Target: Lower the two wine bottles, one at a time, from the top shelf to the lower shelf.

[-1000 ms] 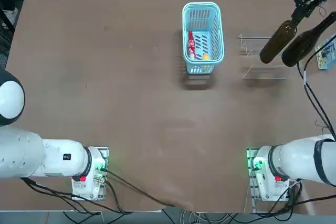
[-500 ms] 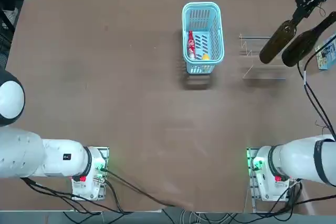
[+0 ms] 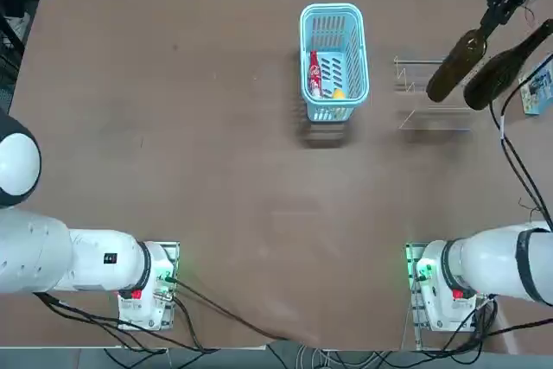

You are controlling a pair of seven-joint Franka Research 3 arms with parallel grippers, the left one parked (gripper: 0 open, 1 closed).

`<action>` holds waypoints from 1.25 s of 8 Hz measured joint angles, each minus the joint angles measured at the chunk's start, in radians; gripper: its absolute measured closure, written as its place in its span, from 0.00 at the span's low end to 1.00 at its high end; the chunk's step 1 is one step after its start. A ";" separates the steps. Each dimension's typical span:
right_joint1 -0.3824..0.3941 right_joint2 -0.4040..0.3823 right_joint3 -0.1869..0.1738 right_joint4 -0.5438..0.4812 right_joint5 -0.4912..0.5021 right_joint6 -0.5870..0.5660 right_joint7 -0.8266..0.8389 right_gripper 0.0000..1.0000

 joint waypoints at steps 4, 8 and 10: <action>0.000 0.205 0.000 0.222 -0.009 -0.009 -0.085 0.62; 0.000 0.448 0.000 0.485 -0.019 -0.026 -0.195 0.62; 0.000 0.512 0.000 0.549 -0.019 -0.026 -0.232 0.62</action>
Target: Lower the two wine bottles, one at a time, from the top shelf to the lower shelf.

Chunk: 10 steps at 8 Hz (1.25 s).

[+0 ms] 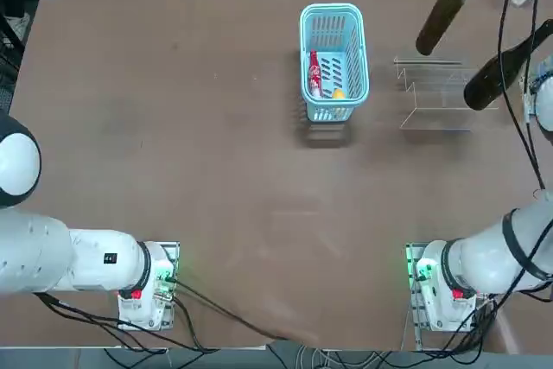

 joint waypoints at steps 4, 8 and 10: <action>-0.001 0.059 0.000 -0.003 0.000 0.014 -0.049 0.62; -0.003 0.051 0.000 -0.089 0.000 0.096 -0.053 0.62; -0.004 0.025 0.000 -0.149 0.000 0.131 -0.053 0.62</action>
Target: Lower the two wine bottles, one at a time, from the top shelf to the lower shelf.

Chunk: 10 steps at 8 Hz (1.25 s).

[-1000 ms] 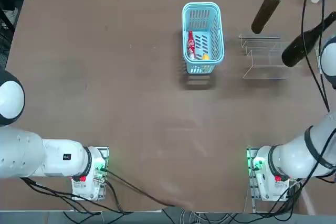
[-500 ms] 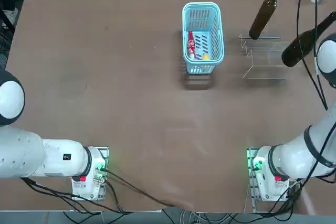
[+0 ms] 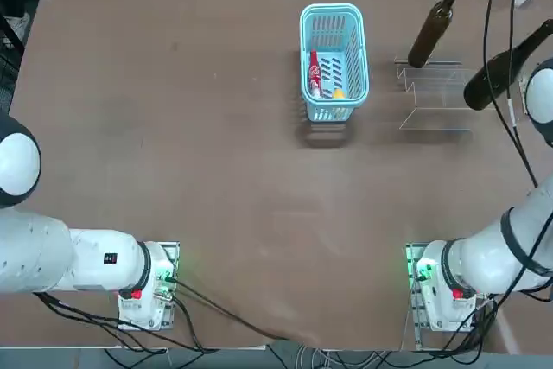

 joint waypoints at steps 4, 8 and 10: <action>-0.002 -0.048 0.000 -0.096 0.000 0.043 0.000 0.62; -0.003 -0.054 0.000 -0.106 0.001 0.048 0.000 0.45; -0.003 -0.063 0.000 -0.106 0.001 0.048 0.000 0.11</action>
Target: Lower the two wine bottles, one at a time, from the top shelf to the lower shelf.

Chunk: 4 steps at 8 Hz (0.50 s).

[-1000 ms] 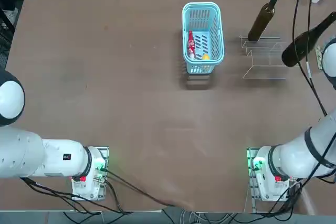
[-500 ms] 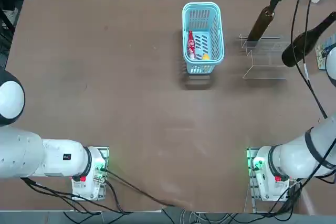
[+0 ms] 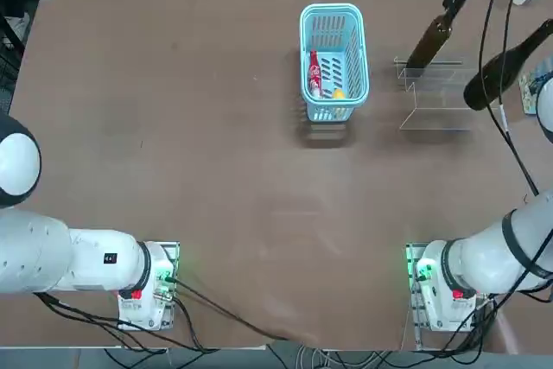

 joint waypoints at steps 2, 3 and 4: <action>0.000 -0.011 0.000 0.003 0.000 0.000 0.000 0.00; 0.000 -0.017 0.000 0.017 -0.001 0.001 -0.001 0.00; 0.000 -0.025 0.000 0.038 -0.001 -0.009 -0.002 0.00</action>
